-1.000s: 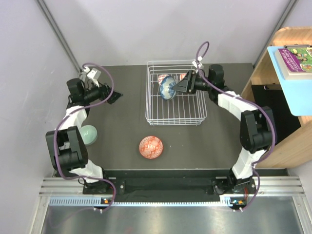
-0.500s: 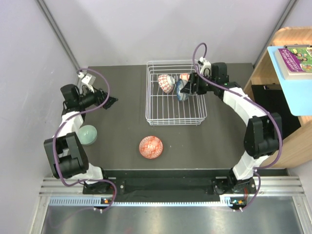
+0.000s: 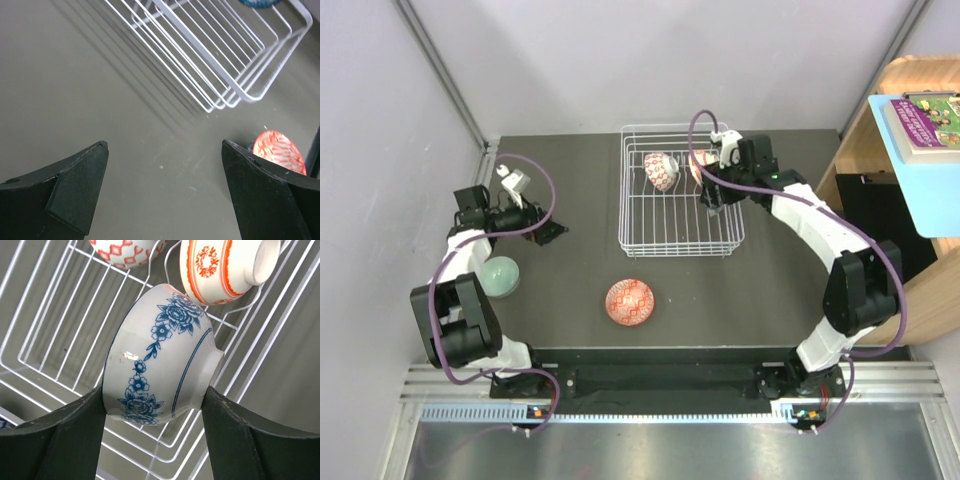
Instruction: Load the bowls into the dish rack
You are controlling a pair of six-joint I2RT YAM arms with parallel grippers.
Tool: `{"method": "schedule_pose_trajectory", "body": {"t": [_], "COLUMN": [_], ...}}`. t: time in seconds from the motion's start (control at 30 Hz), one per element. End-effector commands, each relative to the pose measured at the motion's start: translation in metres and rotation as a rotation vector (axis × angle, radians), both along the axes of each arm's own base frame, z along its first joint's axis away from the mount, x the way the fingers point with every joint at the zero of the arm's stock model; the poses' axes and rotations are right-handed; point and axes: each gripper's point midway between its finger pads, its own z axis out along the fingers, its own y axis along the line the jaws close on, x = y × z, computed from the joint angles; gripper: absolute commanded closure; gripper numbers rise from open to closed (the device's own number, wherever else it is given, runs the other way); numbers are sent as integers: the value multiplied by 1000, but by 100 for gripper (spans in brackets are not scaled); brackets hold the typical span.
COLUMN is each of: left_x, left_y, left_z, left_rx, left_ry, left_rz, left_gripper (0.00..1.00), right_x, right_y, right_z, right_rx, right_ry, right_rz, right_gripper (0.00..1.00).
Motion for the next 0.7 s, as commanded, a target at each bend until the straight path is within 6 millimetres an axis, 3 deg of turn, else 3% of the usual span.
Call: {"method": "schedule_pose_trajectory", "body": {"t": [0.0, 0.17, 0.67], "left_x": [-26, -37, -67], "left_y": [-16, -25, -30], "left_z": [-2, -7, -26], "left_rx": [52, 74, 107], "left_ry": [-34, -31, 2], "left_rz": [-121, -167, -267], "left_gripper": [1, 1, 1], "right_x": [10, 19, 22], "right_y": [2, -4, 10], "right_z": [33, 24, -8], "right_rx": [-119, -222, -561], "right_ry": [-170, -193, -223], "right_rz": [2, -57, -71], "right_gripper": [100, 100, 100]}}
